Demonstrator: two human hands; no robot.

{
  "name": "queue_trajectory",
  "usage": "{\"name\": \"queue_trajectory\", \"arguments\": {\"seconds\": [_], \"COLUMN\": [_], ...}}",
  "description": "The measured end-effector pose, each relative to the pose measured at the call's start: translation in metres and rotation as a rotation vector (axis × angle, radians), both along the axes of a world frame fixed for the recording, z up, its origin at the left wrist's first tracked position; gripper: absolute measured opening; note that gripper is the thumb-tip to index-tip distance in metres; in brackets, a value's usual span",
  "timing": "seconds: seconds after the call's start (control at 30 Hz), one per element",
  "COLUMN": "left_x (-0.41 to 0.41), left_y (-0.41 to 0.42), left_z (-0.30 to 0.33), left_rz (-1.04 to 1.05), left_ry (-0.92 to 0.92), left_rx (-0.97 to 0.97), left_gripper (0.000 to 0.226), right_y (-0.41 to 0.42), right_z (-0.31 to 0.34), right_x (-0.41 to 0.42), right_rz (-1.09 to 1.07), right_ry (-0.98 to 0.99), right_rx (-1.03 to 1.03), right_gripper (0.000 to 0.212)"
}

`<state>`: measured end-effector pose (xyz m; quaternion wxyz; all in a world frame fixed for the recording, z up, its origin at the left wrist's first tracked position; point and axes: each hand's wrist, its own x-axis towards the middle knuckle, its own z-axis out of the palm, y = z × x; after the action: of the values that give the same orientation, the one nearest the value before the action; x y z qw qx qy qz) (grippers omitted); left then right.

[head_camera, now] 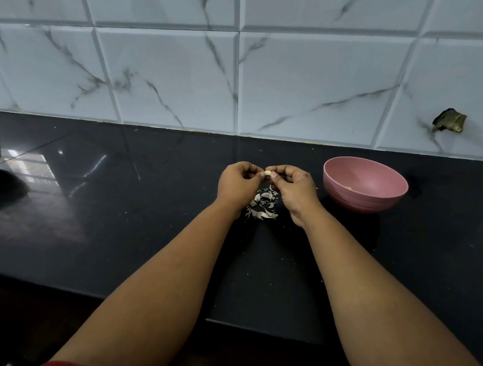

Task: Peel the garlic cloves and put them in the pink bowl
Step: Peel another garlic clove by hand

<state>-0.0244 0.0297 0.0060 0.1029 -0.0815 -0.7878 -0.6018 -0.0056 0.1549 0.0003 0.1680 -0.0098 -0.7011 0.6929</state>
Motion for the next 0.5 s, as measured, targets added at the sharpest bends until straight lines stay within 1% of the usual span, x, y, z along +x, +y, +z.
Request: {"name": "queue_trajectory", "arguments": {"seconds": [0.1, 0.23, 0.43, 0.5], "left_x": [-0.0004, -0.0001, 0.0027, 0.0026], "left_y": [0.0002, 0.0004, 0.0, 0.0009], "left_z": [0.0009, 0.0018, 0.0048, 0.0057], "left_rz": [0.004, 0.015, 0.004, 0.013], "left_ry": [-0.005, 0.005, 0.014, -0.013], "left_rx": [-0.009, -0.055, -0.078, -0.073], "left_gripper": [0.009, 0.009, 0.016, 0.018], "right_y": [-0.0002, -0.0009, 0.0, 0.0001], "right_z": [0.0016, 0.0007, 0.0049, 0.0054], "right_x": [0.0002, 0.0008, 0.0036, 0.0033], "right_rz": [0.01, 0.018, 0.012, 0.009], "right_ry": [-0.009, -0.016, -0.022, -0.023], "right_rx": [-0.035, -0.03, -0.057, -0.088], "right_gripper": [0.012, 0.006, 0.013, 0.014]}}
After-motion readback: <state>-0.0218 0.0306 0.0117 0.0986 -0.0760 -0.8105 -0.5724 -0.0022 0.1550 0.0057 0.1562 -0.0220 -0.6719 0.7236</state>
